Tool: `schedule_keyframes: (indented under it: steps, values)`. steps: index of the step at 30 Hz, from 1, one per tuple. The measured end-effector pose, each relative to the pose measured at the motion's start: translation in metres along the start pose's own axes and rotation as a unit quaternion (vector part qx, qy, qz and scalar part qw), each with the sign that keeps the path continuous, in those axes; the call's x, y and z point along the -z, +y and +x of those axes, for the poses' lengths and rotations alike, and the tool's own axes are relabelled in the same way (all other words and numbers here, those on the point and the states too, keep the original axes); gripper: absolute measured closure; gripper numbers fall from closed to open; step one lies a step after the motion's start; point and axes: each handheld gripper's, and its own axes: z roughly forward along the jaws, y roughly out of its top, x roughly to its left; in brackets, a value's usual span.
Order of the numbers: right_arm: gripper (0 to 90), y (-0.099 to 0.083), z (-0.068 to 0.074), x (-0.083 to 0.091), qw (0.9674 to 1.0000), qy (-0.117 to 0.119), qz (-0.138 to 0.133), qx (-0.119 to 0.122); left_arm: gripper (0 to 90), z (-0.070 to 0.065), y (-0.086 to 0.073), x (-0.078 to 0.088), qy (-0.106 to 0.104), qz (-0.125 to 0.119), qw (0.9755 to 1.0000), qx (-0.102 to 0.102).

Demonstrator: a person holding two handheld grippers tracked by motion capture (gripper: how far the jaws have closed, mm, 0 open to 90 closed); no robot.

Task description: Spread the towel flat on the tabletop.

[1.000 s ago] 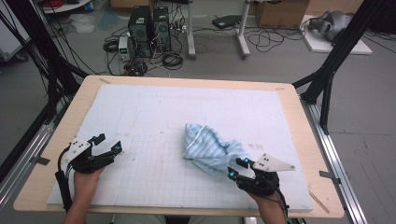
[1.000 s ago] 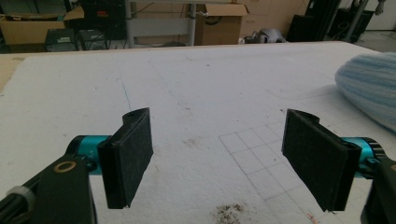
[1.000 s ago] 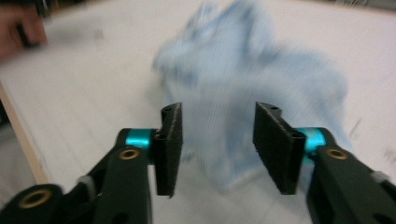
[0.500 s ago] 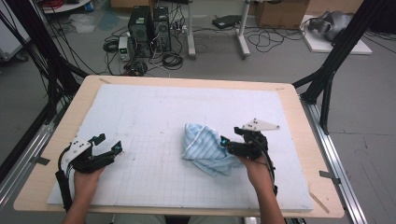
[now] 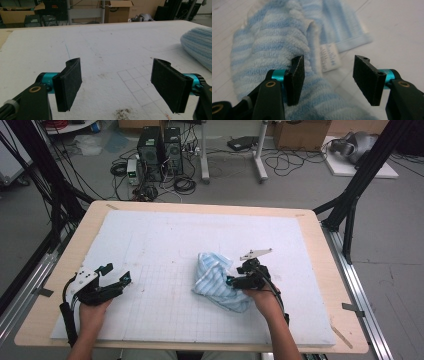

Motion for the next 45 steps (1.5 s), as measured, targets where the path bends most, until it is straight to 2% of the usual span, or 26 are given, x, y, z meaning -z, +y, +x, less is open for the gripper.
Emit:
schedule_keyframes:
  steps: [1, 2, 3, 4, 5, 6, 7, 11, 14, 17, 20, 23, 25, 27, 28, 31, 32, 33, 34, 38, 40, 41, 42, 43, 44, 45]
  values:
    - [41.7, -0.001, 0.002, -0.003, 0.9999, 0.009, 0.006, 0.001, 24.9, 0.000, 0.000, 0.000, 0.000, 0.000, 1.0000, 0.000]
    - [47.1, -0.002, 0.006, -0.007, 0.9994, 0.029, 0.016, 0.011, 25.0, 0.000, 0.000, 0.000, 0.000, 0.000, 1.0000, 0.000]
    - [47.1, -0.002, 0.006, -0.007, 0.9994, 0.029, 0.016, 0.011, 25.0, 0.000, 0.000, 0.000, 0.000, 0.000, 1.0000, 0.000]
    - [52.6, -0.001, 0.007, -0.007, 0.9992, 0.033, 0.017, 0.012, 25.0, 0.000, 0.000, 0.000, 0.000, 0.000, 1.0000, 0.000]
    - [67.5, -0.001, 0.008, -0.007, 0.9984, 0.050, 0.019, 0.018, 25.0, 0.000, 0.000, 0.000, 0.000, 0.001, 1.0000, 0.000]
    - [67.5, -0.001, 0.008, -0.007, 0.9984, 0.050, 0.019, 0.018, 25.0, 0.000, 0.000, 0.000, 0.001, 0.001, 1.0000, 0.000]
    - [76.9, -0.001, 0.009, -0.006, 0.9977, 0.057, 0.024, 0.028, 25.0, 0.000, 0.000, 0.000, 0.001, 0.001, 1.0000, 0.000]
    - [82.6, -0.001, 0.011, -0.004, 0.9974, 0.052, 0.019, 0.046, 25.0, 0.000, 0.000, 0.000, 0.001, 0.002, 1.0000, 0.000]
    - [84.4, 0.001, 0.015, 0.002, 0.9970, 0.027, -0.003, 0.072, 25.0, 0.000, 0.000, 0.000, 0.001, 0.002, 1.0000, -0.001]
    - [84.4, 0.004, 0.015, 0.008, 0.9965, -0.008, -0.022, 0.081, 25.0, 0.000, 0.000, 0.000, 0.001, 0.002, 1.0000, 0.000]
    - [84.4, 0.010, 0.013, 0.018, 0.9948, -0.049, -0.046, 0.076, 25.0, 0.000, 0.000, 0.000, 0.001, 0.003, 1.0000, -0.002]
    - [84.4, 0.017, 0.006, 0.029, 0.9905, -0.094, -0.073, 0.069, 25.0, 0.000, 0.000, -0.001, 0.001, 0.003, 1.0000, -0.001]
    - [84.4, 0.019, 0.004, 0.032, 0.9892, -0.104, -0.081, 0.065, 25.0, 0.000, 0.000, 0.000, 0.000, 0.005, 1.0000, -0.001]
    - [84.6, 0.025, -0.003, 0.038, 0.9838, -0.138, -0.095, 0.063, 25.0, 0.000, 0.000, -0.001, 0.001, 0.004, 1.0000, 0.000]
    - [84.6, 0.025, -0.003, 0.038, 0.9838, -0.138, -0.095, 0.063, 25.0, 0.000, 0.000, -0.001, 0.001, 0.004, 1.0000, 0.000]
    - [84.8, 0.034, -0.016, 0.037, 0.9783, -0.171, -0.105, 0.052, 25.0, 0.000, 0.000, -0.001, 0.001, 0.005, 1.0000, -0.001]
    - [84.8, 0.034, -0.016, 0.037, 0.9783, -0.171, -0.105, 0.052, 25.0, 0.000, 0.000, -0.001, 0.000, 0.005, 1.0000, 0.000]
    - [84.8, 0.037, -0.019, 0.035, 0.9765, -0.180, -0.107, 0.050, 25.0, -0.001, 0.000, -0.001, 0.000, 0.005, 1.0000, 0.000]
    - [84.9, 0.045, -0.027, 0.031, 0.9721, -0.203, -0.110, 0.043, 25.0, 0.000, 0.000, -0.001, 0.000, 0.007, 1.0000, -0.002]
    - [84.9, 0.059, -0.044, 0.026, 0.9632, -0.239, -0.121, 0.023, 25.2, -0.001, 0.001, -0.002, 0.001, 0.009, 1.0000, -0.003]
    - [84.8, 0.065, -0.050, 0.023, 0.9558, -0.262, -0.133, 0.010, 25.4, -0.001, 0.001, -0.002, 0.002, 0.010, 0.9999, -0.005]
    - [84.8, 0.065, -0.050, 0.023, 0.9558, -0.262, -0.133, 0.010, 25.4, -0.001, 0.001, -0.002, 0.002, 0.010, 0.9999, -0.005]
    - [84.8, 0.068, -0.053, 0.023, 0.9499, -0.278, -0.144, 0.002, 25.4, -0.002, 0.001, -0.002, 0.002, 0.009, 0.9999, -0.005]
    - [84.6, 0.071, -0.060, 0.025, 0.9355, -0.309, -0.170, -0.026, 25.5, -0.002, 0.001, -0.002, 0.002, 0.012, 0.9999, -0.007]
    - [84.5, 0.072, -0.064, 0.025, 0.9306, -0.319, -0.176, -0.041, 25.5, -0.002, 0.001, -0.002, 0.002, 0.012, 0.9999, -0.007]
    - [84.3, 0.073, -0.067, 0.025, 0.9298, -0.320, -0.173, -0.055, 25.5, -0.002, 0.001, -0.003, 0.002, 0.014, 0.9999, -0.008]
